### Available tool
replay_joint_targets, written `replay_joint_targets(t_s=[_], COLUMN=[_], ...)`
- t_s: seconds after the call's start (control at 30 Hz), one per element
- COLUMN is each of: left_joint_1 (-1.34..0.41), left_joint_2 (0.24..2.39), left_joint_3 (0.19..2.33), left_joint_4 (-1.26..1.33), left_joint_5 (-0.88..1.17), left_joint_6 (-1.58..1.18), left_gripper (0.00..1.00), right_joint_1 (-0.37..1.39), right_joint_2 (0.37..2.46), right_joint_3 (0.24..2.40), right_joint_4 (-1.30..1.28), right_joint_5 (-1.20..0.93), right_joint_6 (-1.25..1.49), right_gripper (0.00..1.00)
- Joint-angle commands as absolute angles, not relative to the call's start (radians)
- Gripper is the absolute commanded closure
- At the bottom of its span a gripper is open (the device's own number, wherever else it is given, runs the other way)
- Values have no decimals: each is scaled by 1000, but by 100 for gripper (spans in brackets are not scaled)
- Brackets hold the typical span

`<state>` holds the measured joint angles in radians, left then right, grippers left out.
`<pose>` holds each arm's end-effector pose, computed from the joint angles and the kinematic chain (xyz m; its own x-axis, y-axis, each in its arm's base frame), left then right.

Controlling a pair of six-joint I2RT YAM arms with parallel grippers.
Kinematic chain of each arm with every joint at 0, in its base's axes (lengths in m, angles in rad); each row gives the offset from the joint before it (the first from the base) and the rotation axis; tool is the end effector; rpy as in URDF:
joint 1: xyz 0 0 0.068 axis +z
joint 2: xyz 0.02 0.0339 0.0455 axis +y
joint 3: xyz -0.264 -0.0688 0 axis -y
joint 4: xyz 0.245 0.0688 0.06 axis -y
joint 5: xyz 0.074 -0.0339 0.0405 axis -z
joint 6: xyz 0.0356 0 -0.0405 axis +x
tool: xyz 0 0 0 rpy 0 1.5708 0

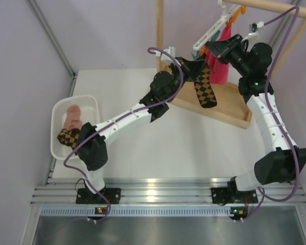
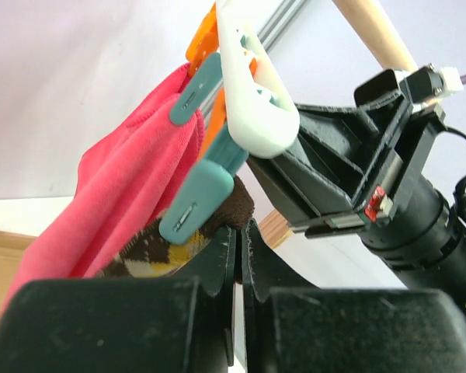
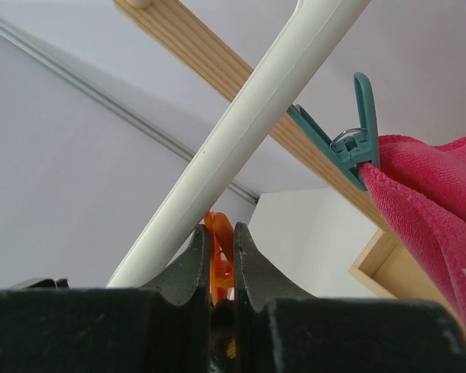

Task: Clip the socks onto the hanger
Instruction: Clamp the sock onto the hanger.

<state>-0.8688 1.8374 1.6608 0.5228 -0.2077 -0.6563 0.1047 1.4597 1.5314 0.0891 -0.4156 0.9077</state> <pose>0.2921 -0.3340 0.4211 -0.2059 -0.6812 -0.7026 0.6264 0.4598 -0.6294 0.3327 0.0494 0.4703 -0.2897 0.6945 -0.6586 -0.4283 0.5213 0.7381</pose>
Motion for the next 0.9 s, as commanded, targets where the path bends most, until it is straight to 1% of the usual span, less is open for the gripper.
replay_joint_targets(t_s=[0.0, 0.27, 0.43, 0.87], left_joint_1=[-861, -856, -857, -856], left_joint_2=[1847, 1864, 1841, 1829], left_joint_3=[1726, 1756, 1712, 1695], left_joint_4=[548, 451, 453, 457], left_joint_5=[-218, -201, -216, -279], left_joint_6=[-681, -707, -716, -693], left_gripper=[100, 100, 100, 100], right_joint_1=[100, 100, 100, 83], right_joint_2=[1445, 1445, 1447, 1453], right_joint_3=[1545, 1542, 1548, 1569], right_joint_4=[118, 132, 120, 28], right_joint_5=[-310, -324, -308, -265], right_joint_6=[884, 881, 887, 960], right_gripper=[100, 100, 100, 100])
